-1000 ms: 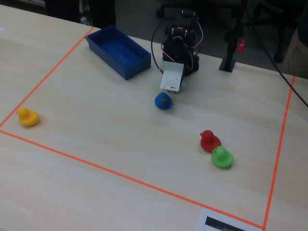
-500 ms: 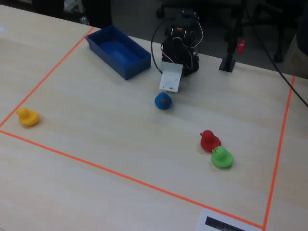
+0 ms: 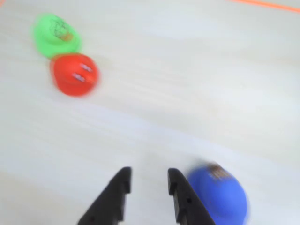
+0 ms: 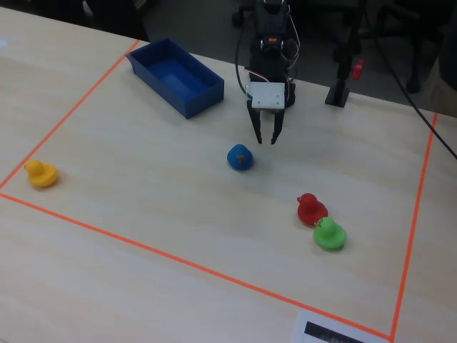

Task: Grasp red duck and put it into box.

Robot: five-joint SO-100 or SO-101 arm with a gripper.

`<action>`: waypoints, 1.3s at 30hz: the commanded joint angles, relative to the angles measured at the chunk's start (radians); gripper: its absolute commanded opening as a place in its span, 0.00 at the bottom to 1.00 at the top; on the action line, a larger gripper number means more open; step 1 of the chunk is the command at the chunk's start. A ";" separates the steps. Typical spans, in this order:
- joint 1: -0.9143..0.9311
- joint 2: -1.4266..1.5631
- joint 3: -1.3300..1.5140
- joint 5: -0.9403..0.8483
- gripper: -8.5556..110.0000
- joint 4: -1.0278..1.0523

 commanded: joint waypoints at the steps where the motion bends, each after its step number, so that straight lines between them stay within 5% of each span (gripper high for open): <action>1: -0.069 -0.184 -0.170 0.032 0.18 -0.069; 15: -0.077 -0.601 -0.169 0.002 0.32 -0.646; 39: -0.107 -1.216 -0.472 0.046 0.38 -0.925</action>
